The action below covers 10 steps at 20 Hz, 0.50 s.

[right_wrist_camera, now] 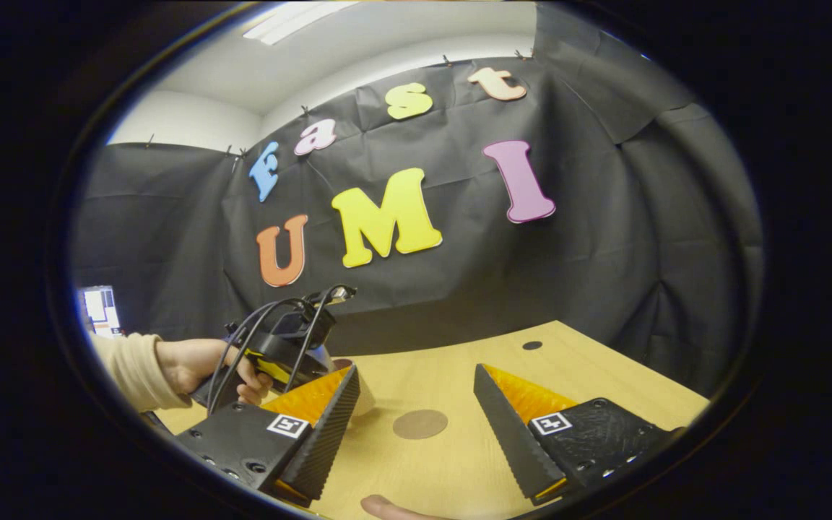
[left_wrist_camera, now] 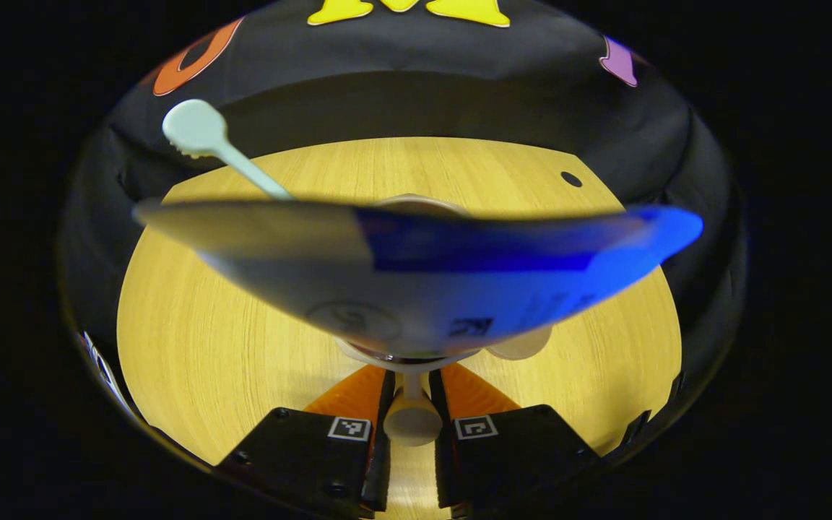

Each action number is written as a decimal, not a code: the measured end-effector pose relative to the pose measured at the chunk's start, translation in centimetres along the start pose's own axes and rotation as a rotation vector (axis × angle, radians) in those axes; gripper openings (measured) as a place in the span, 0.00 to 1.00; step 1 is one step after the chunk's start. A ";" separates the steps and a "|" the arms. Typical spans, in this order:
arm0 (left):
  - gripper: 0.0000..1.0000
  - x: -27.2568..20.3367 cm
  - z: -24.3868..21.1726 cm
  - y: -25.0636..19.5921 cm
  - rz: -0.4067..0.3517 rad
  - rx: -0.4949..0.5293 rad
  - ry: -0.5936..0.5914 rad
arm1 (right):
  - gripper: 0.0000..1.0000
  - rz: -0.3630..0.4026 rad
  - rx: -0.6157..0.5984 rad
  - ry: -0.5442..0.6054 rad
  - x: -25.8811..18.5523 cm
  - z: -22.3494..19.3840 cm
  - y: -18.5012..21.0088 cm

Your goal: Put the toothbrush and toothpaste on the desktop into the cup, then pick up the cup and place it on the coaster on the desktop.

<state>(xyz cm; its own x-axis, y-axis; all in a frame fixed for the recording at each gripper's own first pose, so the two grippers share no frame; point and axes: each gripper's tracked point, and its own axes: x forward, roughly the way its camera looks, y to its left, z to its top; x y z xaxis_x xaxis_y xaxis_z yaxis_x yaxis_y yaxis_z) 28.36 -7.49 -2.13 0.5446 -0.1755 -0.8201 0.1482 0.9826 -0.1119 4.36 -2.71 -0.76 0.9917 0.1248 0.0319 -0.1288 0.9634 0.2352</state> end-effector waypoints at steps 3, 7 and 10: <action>0.28 1.2 0.4 1.7 -0.030 0.032 0.017 | 0.95 -0.013 0.006 -0.008 -0.1 0.4 -0.8; 0.28 1.9 0.2 1.1 -0.048 0.074 0.025 | 0.96 -0.070 -0.023 -0.026 0.0 1.3 -3.4; 0.28 2.1 0.1 1.7 -0.057 0.088 0.039 | 0.95 -0.105 -0.005 -0.029 -0.1 1.8 -4.9</action>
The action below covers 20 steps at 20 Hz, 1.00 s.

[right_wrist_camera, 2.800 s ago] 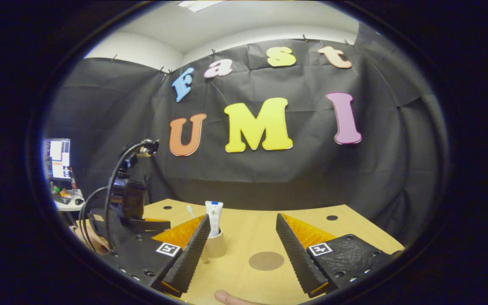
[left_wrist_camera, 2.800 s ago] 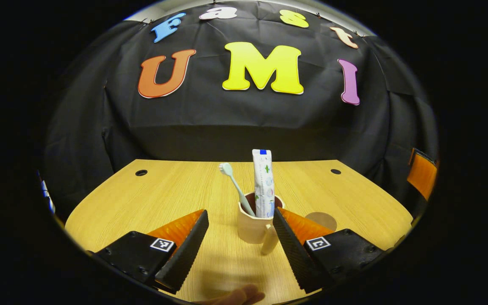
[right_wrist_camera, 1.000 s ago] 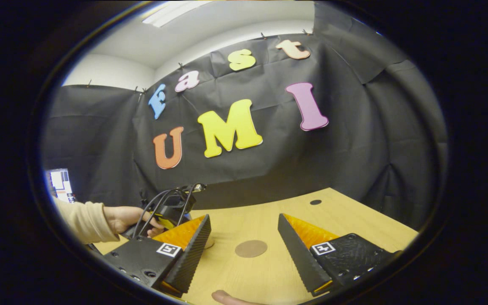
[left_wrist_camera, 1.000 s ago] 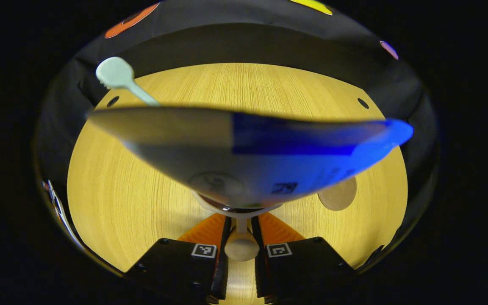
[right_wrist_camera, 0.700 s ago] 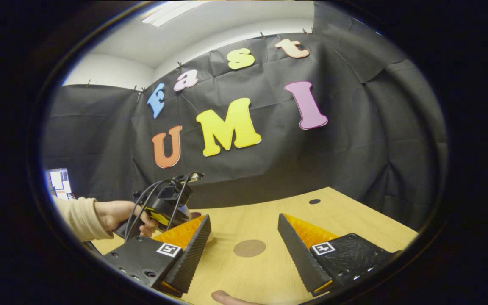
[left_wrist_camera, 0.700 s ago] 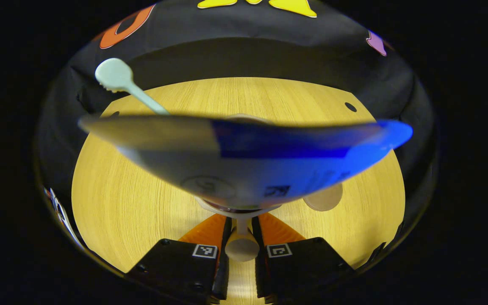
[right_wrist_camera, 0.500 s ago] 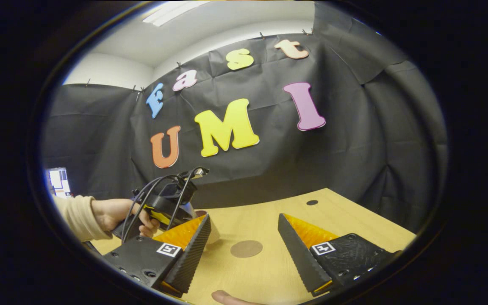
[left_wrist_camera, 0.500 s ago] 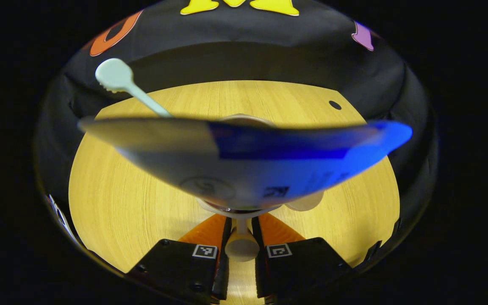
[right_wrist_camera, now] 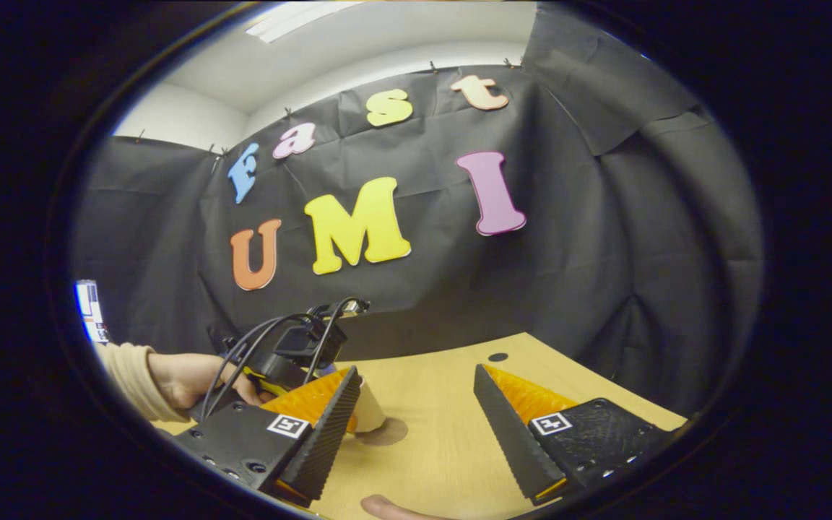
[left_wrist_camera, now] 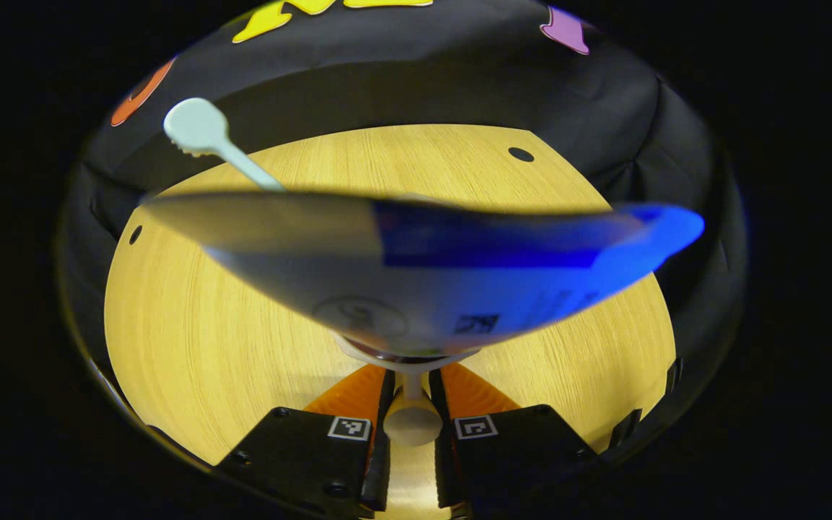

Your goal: Put the toothbrush and toothpaste on the desktop into the cup, then pick up the cup and place it on the coaster on the desktop.

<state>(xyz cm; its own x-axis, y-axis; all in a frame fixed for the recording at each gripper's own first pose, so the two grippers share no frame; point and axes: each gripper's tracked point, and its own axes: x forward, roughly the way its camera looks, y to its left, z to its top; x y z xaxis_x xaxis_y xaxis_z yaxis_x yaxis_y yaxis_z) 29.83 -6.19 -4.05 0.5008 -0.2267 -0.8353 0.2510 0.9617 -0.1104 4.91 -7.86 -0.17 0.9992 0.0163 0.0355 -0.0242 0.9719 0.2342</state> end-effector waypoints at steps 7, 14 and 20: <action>0.28 0.2 1.2 -0.3 -0.010 0.022 0.036 | 0.96 -0.012 0.137 0.064 0.8 -1.2 -1.5; 0.31 -3.0 5.6 1.8 0.009 0.035 -0.003 | 0.95 -0.027 0.134 0.071 1.2 -1.3 -1.7; 0.50 -7.5 10.9 4.9 0.034 -0.043 -0.079 | 0.96 -0.018 0.104 0.081 1.0 -1.7 -0.8</action>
<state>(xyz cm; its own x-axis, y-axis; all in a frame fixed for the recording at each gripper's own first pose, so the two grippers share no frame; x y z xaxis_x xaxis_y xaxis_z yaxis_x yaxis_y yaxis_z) 36.35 -1.43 7.59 0.5724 -0.2031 -0.7944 0.1975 0.9745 -0.1069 6.01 -8.19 -1.93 0.9987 0.0223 -0.0468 -0.0055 0.9426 0.3339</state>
